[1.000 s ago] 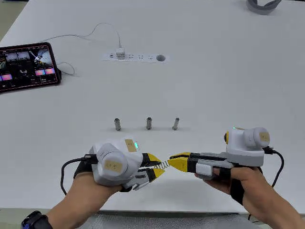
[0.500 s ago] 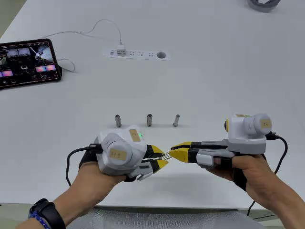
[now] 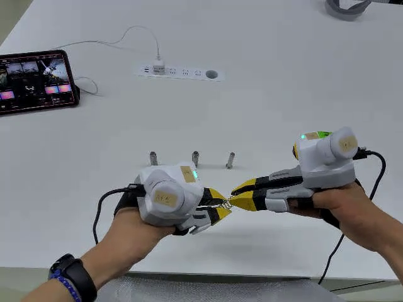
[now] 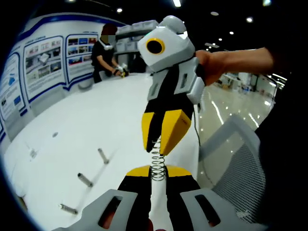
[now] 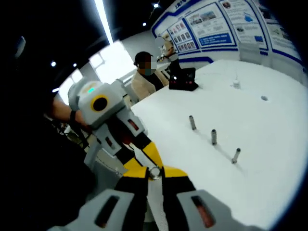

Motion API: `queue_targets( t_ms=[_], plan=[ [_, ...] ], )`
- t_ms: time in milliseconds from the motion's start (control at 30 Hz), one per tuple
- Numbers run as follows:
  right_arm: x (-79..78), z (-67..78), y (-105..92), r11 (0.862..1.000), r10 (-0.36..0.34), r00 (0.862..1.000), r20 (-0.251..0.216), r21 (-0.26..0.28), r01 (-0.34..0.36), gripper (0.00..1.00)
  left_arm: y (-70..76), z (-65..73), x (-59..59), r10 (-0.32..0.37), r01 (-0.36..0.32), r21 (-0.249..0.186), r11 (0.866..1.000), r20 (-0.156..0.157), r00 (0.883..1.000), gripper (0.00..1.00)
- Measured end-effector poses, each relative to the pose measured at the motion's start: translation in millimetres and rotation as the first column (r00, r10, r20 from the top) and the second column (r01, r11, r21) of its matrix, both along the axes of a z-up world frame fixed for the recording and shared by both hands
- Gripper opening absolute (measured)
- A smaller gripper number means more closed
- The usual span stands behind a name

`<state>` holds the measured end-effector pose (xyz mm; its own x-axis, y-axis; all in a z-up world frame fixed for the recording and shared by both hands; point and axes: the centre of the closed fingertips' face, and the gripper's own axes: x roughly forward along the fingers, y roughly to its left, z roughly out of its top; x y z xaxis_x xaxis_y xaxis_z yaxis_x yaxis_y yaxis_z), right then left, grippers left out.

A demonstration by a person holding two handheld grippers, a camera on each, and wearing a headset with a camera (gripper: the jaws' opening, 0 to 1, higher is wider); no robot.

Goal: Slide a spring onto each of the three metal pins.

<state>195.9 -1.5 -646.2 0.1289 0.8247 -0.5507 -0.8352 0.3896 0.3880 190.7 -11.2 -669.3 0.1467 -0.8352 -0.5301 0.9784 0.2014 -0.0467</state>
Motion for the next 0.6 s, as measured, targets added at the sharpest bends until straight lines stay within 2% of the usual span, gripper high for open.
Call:
queue_targets(
  t_ms=[267, 300, 467, 600],
  plan=[
    [-2.3, 1.9, -1.0, 0.99, 0.112, 0.993, 0.035, -0.084, -0.109, 0.12, -5.1, 4.6, 0.8, -0.022, 0.022, -0.005, 1.0, 0.013, 1.0, 0.1],
    [-3.3, 1.8, -1.0, 0.987, 0.129, 0.991, 0.03, -0.097, -0.126, 0.12, -5.7, 5.0, 0.3, -0.026, 0.026, -0.005, 1.0, 0.012, 1.0, 0.1],
    [-5.9, 0.5, -1.3, 0.966, 0.214, 0.975, 0.066, -0.16, -0.201, 0.12, -7.0, 7.3, -1.3, -0.038, 0.038, -0.007, 0.999, 0.018, 0.999, 0.1],
    [-8.9, -0.9, 1.8, 0.958, 0.245, 0.967, 0.064, -0.171, -0.231, 0.12, -6.6, 7.9, -2.4, -0.047, 0.047, -0.002, 0.999, 0.025, 0.999, 0.1]
  ],
)
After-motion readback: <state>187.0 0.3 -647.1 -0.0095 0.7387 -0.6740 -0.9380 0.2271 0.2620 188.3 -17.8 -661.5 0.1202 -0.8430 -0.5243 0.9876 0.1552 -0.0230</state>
